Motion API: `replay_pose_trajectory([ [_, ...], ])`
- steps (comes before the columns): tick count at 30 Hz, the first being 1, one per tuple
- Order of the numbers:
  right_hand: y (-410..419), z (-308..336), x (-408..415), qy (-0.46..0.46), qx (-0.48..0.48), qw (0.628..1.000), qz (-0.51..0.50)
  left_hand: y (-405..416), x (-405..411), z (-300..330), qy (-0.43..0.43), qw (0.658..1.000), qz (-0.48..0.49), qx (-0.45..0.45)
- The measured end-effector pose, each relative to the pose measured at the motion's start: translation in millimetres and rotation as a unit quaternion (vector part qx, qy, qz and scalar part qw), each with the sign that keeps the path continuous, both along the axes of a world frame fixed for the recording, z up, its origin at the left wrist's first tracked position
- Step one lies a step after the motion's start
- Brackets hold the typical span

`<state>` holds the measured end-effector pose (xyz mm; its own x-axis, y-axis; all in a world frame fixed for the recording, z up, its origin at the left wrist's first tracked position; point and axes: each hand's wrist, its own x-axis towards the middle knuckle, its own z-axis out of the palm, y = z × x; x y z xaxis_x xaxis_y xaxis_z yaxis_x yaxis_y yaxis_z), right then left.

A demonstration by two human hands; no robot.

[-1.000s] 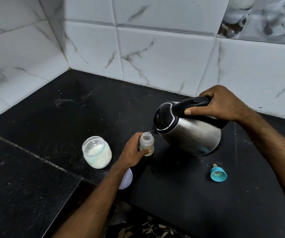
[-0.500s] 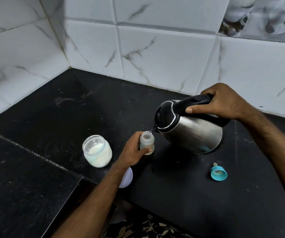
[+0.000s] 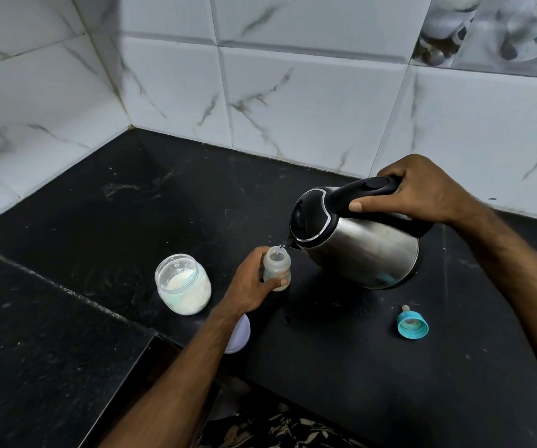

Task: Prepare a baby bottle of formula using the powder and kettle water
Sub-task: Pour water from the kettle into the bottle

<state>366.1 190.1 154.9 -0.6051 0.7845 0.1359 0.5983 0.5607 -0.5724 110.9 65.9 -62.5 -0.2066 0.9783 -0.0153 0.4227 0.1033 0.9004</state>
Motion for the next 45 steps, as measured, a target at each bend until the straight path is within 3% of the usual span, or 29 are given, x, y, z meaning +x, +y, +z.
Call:
replay_pose_trajectory([
  [45, 0.1, 2.2, 2.2, -0.011, 0.001, 1.000, -0.008, -0.8, 1.3, 2.0, -0.008, 1.000, -0.002, 0.009],
])
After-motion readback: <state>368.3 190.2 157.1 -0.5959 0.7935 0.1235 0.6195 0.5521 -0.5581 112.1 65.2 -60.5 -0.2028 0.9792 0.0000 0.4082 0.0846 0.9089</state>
